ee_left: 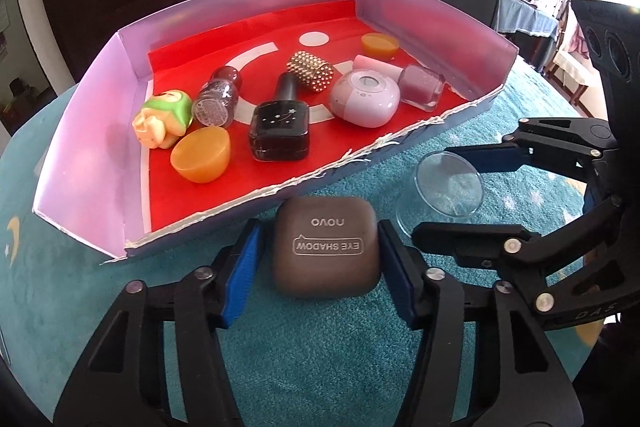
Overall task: Organize rigid objects
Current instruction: 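Grasp the brown eye shadow case with the left tool while the right tool grasps the clear cup, then carry the eye shadow case and clear cup into the box and lower them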
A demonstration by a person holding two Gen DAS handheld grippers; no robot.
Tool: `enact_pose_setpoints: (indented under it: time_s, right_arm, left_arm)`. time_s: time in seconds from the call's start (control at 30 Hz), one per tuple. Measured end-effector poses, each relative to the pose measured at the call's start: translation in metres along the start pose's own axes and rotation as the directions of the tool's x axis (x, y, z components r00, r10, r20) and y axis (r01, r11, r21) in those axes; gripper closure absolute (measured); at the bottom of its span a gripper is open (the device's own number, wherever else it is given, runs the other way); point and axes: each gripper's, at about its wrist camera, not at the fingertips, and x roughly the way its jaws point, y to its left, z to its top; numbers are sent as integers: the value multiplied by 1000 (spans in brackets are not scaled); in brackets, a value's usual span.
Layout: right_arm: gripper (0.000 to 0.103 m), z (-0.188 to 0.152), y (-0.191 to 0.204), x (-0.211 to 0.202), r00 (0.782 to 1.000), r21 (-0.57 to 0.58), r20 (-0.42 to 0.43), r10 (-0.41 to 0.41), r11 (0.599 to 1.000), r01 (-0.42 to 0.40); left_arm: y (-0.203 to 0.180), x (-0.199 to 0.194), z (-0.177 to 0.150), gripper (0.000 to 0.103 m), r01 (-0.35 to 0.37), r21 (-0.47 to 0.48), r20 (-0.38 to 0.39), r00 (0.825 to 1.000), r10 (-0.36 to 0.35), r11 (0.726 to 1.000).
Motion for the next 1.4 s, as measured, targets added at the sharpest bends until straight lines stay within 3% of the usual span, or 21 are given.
enact_pose_setpoints:
  time_s: [0.33, 0.9, 1.07, 1.4]
  right_arm:
    - [59, -1, 7, 0, 1000, -34, 2, 10, 999, -10]
    - [60, -3, 11, -6, 1000, -34, 29, 8, 999, -7]
    - [60, -4, 10, -18, 998, -37, 63, -5, 999, 7]
    - [60, -12, 11, -57, 989, 10, 142, -42, 999, 41]
  left_arm:
    - [-3, 0, 0, 54, -10, -6, 11, 1000, 10, 1000]
    - [-3, -8, -4, 55, -26, -42, 32, 999, 27, 999]
    - [-1, -23, -2, 55, -20, -80, 70, 997, 26, 997]
    - [-6, -57, -2, 55, -37, -58, 146, 988, 45, 998]
